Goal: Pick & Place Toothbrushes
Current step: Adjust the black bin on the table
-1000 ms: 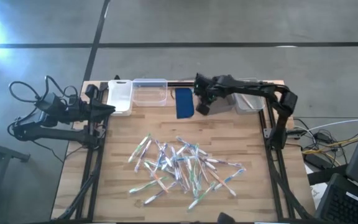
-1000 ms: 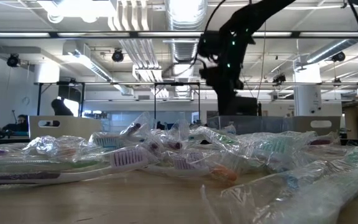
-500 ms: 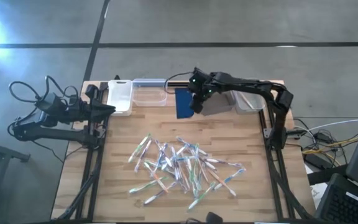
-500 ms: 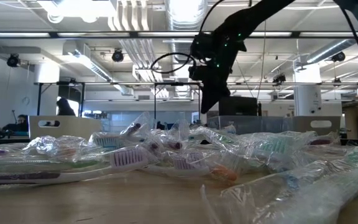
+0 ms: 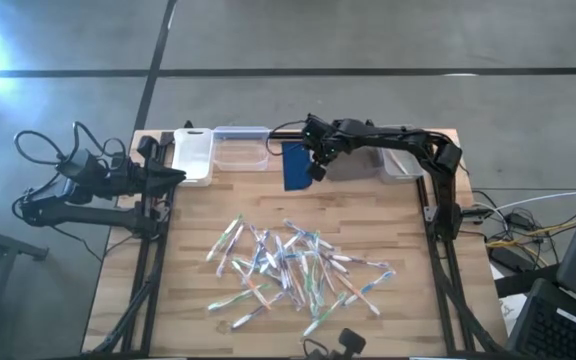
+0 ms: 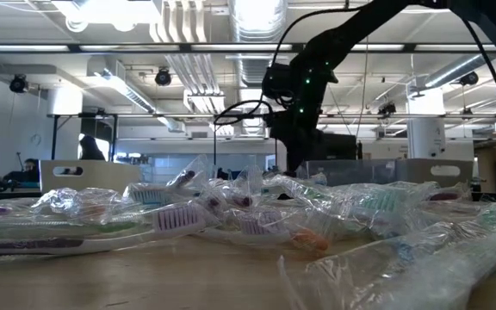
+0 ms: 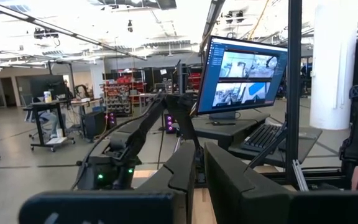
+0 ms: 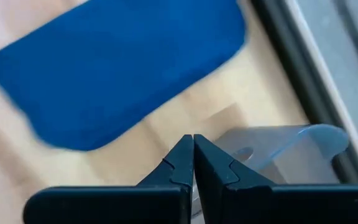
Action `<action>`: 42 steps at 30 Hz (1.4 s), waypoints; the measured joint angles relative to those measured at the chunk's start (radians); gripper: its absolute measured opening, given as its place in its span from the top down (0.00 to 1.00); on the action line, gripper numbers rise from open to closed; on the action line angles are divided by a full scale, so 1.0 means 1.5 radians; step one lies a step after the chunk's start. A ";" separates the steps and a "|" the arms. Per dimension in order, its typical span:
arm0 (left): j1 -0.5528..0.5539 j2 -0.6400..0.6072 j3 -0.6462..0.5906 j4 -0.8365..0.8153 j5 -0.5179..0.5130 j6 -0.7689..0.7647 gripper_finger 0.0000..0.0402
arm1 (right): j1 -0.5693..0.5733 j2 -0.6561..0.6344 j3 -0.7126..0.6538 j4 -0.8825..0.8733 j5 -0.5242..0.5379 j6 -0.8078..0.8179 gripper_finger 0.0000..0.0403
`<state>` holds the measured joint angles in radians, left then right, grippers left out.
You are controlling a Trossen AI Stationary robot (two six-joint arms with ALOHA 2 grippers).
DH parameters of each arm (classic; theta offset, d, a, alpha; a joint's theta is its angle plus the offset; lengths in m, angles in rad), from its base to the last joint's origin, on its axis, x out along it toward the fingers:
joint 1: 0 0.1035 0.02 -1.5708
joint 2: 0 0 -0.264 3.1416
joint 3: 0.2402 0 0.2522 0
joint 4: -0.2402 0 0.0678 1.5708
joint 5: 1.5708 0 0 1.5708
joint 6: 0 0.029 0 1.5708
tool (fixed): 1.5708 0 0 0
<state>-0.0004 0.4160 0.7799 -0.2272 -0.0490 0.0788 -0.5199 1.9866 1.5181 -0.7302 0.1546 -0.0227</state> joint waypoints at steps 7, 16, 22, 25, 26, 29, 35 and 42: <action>0.000 0.000 0.000 0.000 0.000 0.000 0.90 | -0.036 -0.005 0.000 0.026 -0.033 -0.005 0.98; 0.000 0.000 0.000 0.000 0.000 0.000 0.90 | -0.014 -0.070 -0.001 -0.026 -0.122 -0.019 0.98; 0.000 0.000 0.000 0.001 0.000 0.000 0.90 | 0.008 -0.124 0.000 -0.178 -0.145 -0.066 0.98; 0.000 0.000 0.000 0.001 0.000 0.000 0.90 | 0.007 -0.125 -0.006 -0.231 -0.145 -0.082 0.98; 0.000 0.000 0.000 0.001 0.000 0.000 0.90 | 0.006 -0.124 -0.014 -0.233 -0.144 -0.087 0.98; 0.000 0.000 0.000 0.000 0.000 0.000 0.90 | 0.004 -0.124 -0.036 -0.232 -0.144 -0.098 0.98; 0.000 0.000 0.000 0.000 0.000 0.000 0.90 | -0.002 -0.124 -0.086 -0.230 -0.132 -0.129 0.98; 0.000 0.000 0.000 0.001 0.000 0.000 0.90 | -0.011 -0.124 -0.121 -0.219 -0.039 -0.135 0.98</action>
<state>-0.0006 0.4160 0.7799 -0.2264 -0.0493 0.0788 -0.5364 1.8004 1.3370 -1.0580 0.0968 -0.2254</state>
